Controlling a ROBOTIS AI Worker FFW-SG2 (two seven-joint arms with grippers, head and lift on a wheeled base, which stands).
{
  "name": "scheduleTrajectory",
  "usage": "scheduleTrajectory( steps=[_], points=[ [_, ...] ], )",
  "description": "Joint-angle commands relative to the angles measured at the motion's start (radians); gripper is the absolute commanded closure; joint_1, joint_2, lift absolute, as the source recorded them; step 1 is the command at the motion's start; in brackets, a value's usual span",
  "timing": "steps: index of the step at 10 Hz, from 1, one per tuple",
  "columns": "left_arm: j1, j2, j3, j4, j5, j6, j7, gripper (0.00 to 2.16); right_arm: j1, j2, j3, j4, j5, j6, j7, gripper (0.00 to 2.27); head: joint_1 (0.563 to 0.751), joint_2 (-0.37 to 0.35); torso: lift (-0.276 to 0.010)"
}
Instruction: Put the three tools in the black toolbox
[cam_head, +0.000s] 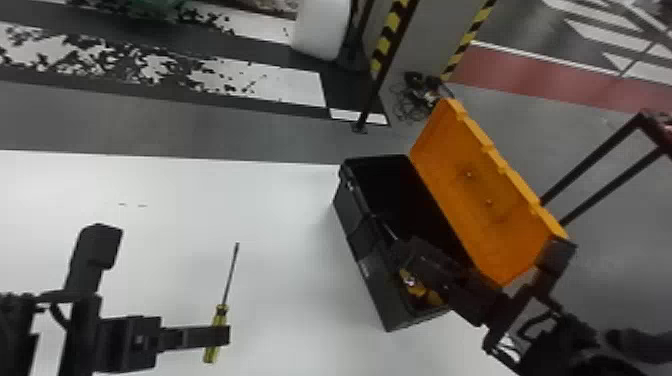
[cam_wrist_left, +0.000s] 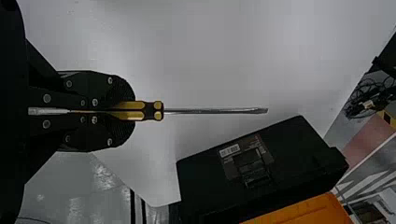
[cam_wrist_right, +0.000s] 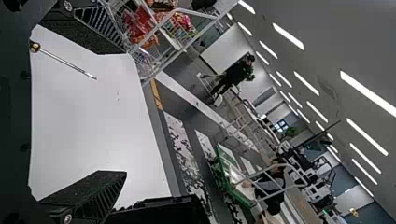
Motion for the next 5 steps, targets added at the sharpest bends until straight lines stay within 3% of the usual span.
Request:
scheduleTrajectory(
  steps=[1,3,5],
  points=[
    [0.019,0.001,-0.008,-0.054,-0.003,0.007,-0.002,1.74,-0.004,-0.001,0.009,-0.001,0.006,0.006,0.0,0.08,0.695,-0.35,-0.055],
    [0.053,0.004,-0.019,-0.129,-0.038,0.007,0.001,1.74,-0.013,-0.001,0.015,-0.002,0.006,0.025,0.0,0.08,0.695,-0.35,-0.055],
    [0.062,0.004,-0.07,-0.198,-0.124,0.007,0.005,1.74,-0.021,-0.004,0.02,-0.013,0.009,0.052,0.0,0.08,0.695,-0.35,-0.055]
  ],
)
